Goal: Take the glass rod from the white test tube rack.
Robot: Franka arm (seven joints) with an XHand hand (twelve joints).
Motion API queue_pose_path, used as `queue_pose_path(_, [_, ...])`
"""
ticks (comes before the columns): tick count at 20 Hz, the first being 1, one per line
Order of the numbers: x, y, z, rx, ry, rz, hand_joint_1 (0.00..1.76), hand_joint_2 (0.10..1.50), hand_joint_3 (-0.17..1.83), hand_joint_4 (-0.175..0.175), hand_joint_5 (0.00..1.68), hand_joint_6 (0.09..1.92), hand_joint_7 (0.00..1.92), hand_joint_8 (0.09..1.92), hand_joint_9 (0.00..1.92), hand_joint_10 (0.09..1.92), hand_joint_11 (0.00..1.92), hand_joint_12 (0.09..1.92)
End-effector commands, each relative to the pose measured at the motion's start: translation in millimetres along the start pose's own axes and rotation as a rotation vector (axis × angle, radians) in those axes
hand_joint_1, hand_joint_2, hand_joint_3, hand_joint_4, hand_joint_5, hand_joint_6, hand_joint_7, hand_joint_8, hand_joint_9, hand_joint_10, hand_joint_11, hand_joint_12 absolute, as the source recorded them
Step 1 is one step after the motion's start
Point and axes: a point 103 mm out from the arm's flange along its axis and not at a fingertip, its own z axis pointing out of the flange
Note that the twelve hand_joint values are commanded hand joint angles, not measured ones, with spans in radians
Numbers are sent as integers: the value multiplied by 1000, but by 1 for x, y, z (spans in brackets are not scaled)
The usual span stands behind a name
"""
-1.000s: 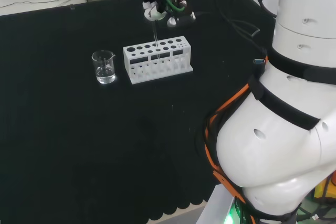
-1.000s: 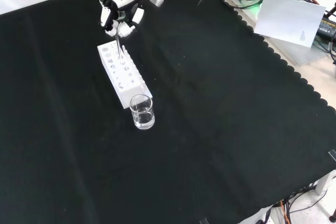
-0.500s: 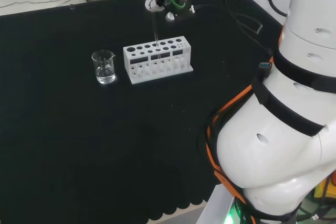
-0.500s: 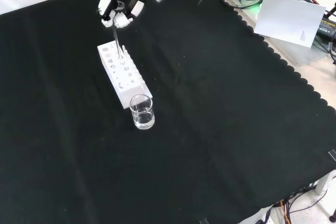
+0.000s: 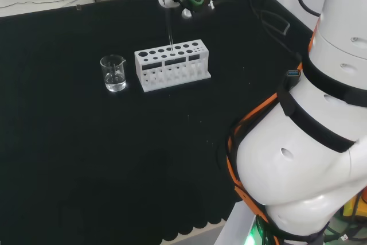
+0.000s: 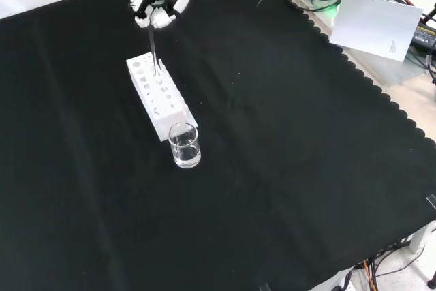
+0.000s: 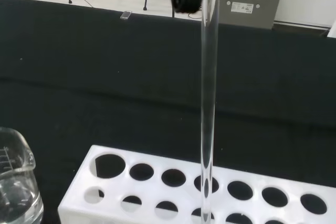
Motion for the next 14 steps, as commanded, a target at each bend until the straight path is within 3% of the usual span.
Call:
queue_pose_path(1, [7, -18, -37, -44, -12, -17, 1282, 827, 569, -175, 1029, 759, 1043, 1339, 1665, 1056, 1606, 1039])
queue_pose_path(14, [12, -30, -70, -95, 9, -57, 1284, 812, 587, -175, 1047, 737, 1052, 1329, 1668, 1046, 1609, 1035])
